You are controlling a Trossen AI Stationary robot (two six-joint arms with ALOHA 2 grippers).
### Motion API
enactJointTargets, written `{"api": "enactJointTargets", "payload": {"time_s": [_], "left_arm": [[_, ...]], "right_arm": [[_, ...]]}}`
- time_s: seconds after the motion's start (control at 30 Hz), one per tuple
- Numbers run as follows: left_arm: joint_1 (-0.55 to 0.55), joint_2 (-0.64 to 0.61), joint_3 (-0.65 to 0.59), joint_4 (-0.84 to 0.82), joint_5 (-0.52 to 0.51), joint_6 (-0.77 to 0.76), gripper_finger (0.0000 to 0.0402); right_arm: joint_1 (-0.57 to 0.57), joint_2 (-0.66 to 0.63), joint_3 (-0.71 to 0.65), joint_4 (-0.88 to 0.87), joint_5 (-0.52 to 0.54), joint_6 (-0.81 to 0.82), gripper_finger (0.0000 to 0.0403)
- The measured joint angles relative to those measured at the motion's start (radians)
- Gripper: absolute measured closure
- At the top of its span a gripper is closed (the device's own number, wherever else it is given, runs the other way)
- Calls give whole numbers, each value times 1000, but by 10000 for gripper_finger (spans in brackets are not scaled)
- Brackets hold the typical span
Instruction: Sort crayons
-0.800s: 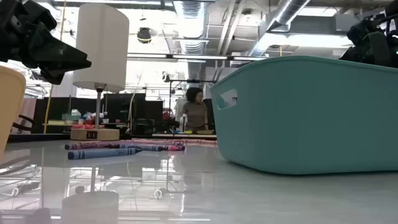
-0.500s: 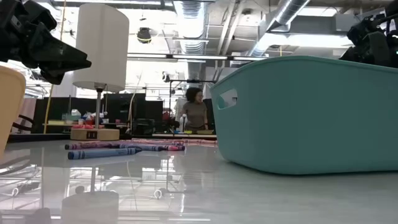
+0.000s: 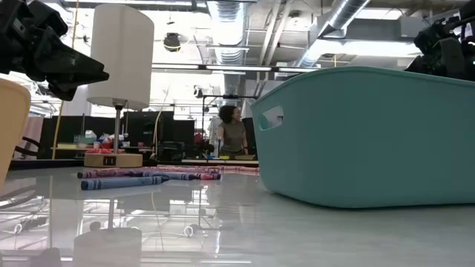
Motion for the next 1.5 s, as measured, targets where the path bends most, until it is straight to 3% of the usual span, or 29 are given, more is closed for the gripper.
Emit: {"api": "enactJointTargets", "payload": {"time_s": [0.7,0.77,0.93,1.0,1.17,1.5], "left_arm": [[0,0,0,0,0,0,290],[0,0,0,0,0,0,290],[0,0,0,0,0,0,290],[0,0,0,4,0,-1,290],[0,0,-5,39,-1,-2,290],[0,0,-4,110,-122,-7,290]], "right_arm": [[0,0,0,8,2,-13,347],[-7,0,-4,47,10,-2,347],[-7,-1,-6,216,10,325,347],[-8,0,-6,272,10,375,347],[-13,0,-4,371,11,389,347],[-13,3,-1,506,113,362,347]]}}
